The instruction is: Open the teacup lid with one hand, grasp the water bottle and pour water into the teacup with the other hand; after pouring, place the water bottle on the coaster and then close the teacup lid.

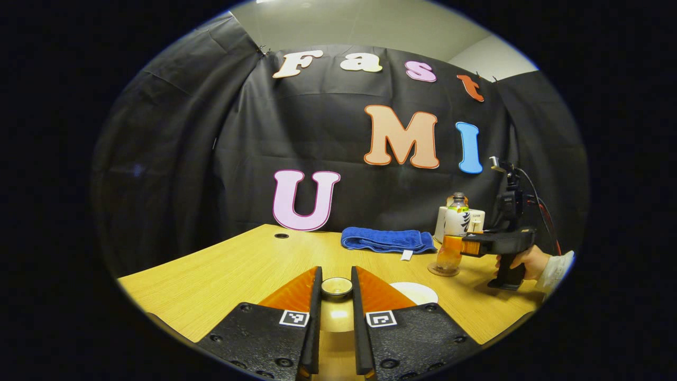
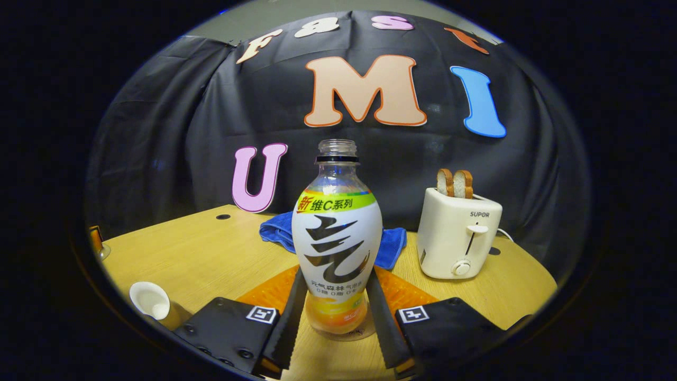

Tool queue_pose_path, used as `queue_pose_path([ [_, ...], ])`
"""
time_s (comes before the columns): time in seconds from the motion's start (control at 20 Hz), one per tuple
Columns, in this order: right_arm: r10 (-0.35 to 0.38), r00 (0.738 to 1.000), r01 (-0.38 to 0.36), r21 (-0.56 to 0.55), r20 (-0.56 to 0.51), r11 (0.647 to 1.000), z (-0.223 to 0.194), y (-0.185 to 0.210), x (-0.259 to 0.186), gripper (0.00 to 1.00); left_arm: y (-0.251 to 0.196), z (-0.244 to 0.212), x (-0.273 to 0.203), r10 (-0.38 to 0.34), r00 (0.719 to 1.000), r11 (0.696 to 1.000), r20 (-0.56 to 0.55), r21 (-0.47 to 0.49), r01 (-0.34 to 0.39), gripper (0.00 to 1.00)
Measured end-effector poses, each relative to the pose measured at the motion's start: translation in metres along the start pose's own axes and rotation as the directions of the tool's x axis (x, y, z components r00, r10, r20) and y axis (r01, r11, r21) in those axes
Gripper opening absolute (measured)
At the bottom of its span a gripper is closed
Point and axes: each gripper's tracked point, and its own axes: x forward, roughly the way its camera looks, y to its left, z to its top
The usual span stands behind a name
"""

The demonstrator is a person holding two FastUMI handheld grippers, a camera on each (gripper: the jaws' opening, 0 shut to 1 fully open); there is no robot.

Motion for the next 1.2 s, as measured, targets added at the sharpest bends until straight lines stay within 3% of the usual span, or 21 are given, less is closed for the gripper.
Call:
queue_pose_path([
  [0.6, -0.031, 0.999, 0.031, -0.019, -0.015, 0.999, -0.007, -0.01, 0.006, 0.69, -0.008, -0.004, 0.0, -0.018, 1.0, 1.0, -0.013, -0.011, 0.018, 0.24],
  [0.85, -0.025, 1.0, 0.025, -0.018, -0.017, 1.0, -0.006, -0.008, 0.01, 0.77, -0.012, -0.002, 0.001, -0.024, 1.0, 1.0, -0.014, 0.0, 0.024, 0.24],
  [0.95, -0.03, 0.999, 0.03, -0.021, -0.014, 0.999, -0.008, -0.007, 0.007, 0.85, -0.015, -0.001, 0.002, -0.03, 0.999, 1.0, -0.015, 0.005, 0.03, 0.24],
  [1.05, -0.035, 0.999, 0.034, -0.033, -0.005, 0.999, -0.009, -0.013, -0.002, 0.86, -0.022, -0.002, 0.005, -0.044, 0.999, 0.999, -0.017, 0.006, 0.044, 0.24],
  [1.1, -0.035, 0.999, 0.035, -0.034, 0.001, 0.999, -0.007, -0.016, -0.005, 0.95, -0.026, -0.001, 0.006, -0.052, 0.998, 0.999, -0.018, 0.007, 0.052, 0.24],
  [1.15, -0.035, 0.999, 0.036, -0.033, 0.006, 0.999, -0.006, -0.018, -0.008, 0.91, -0.031, 0.0, 0.008, -0.061, 0.998, 0.998, -0.018, 0.013, 0.062, 0.24],
  [1.2, -0.037, 0.999, 0.037, -0.031, 0.009, 0.999, -0.005, -0.019, -0.012, 0.97, -0.035, 0.001, 0.009, -0.07, 0.997, 0.997, -0.019, 0.02, 0.071, 0.24],
])
